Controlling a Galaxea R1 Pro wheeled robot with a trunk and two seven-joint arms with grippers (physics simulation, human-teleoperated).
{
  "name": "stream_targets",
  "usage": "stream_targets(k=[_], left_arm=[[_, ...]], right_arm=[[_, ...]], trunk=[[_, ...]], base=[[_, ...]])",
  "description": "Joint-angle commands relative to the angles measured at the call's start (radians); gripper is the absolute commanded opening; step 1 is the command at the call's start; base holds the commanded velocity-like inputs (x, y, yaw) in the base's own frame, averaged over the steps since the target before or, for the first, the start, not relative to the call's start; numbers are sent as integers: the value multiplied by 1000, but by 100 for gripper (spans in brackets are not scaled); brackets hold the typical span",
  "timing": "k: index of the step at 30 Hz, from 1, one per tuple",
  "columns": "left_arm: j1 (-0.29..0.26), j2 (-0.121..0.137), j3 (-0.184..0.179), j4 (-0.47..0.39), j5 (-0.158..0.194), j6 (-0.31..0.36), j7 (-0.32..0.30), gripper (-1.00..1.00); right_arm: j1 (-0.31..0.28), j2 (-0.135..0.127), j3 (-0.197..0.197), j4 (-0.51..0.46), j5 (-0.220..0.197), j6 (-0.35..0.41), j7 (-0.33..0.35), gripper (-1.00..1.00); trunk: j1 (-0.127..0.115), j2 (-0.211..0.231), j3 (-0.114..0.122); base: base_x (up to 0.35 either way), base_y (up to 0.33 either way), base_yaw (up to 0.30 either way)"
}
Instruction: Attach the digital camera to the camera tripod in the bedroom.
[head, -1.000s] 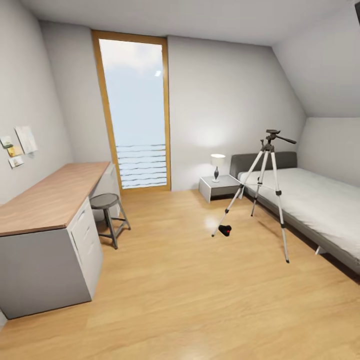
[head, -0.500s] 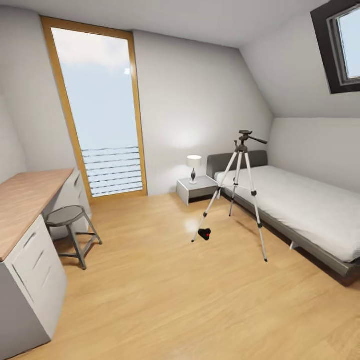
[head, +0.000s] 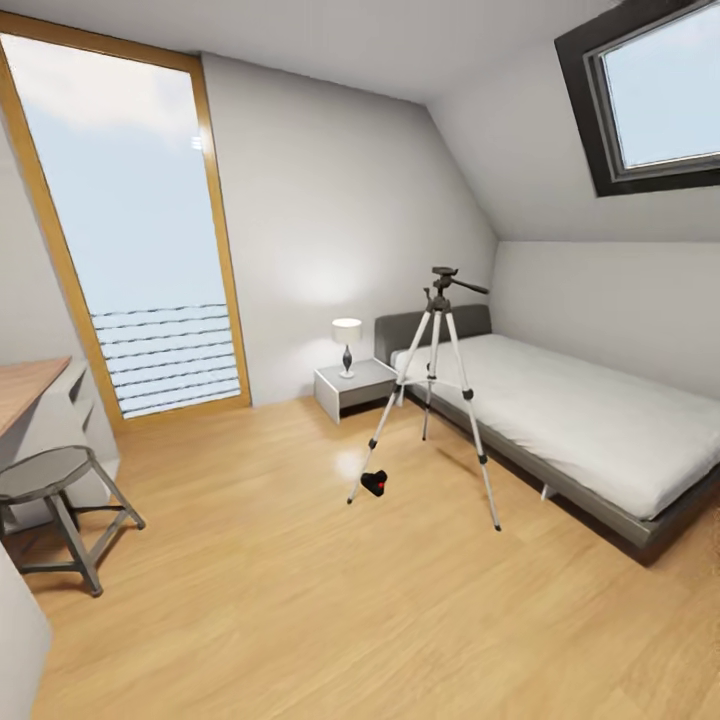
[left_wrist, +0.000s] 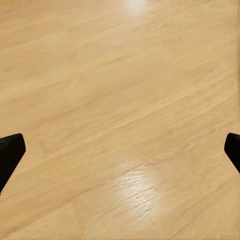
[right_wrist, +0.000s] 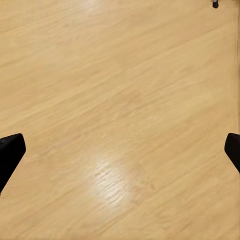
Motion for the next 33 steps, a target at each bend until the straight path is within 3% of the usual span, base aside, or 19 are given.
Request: stream_targets(k=[1, 13, 33], left_arm=[[0, 0, 0, 0, 1, -2, 0, 100], [0, 0, 0, 0, 0, -2, -1, 100], [0, 0, 0, 6, -1, -2, -1, 100]], right_arm=[[0, 0, 0, 0, 0, -2, -3, 100], [0, 0, 0, 1, 0, -2, -3, 100], [0, 0, 0, 1, 0, -2, -4, 100]], trunk=[[1, 0, 0], [1, 0, 13], [1, 0, 14]], base=[[279, 174, -228], [278, 207, -208], [287, 211, -11]])
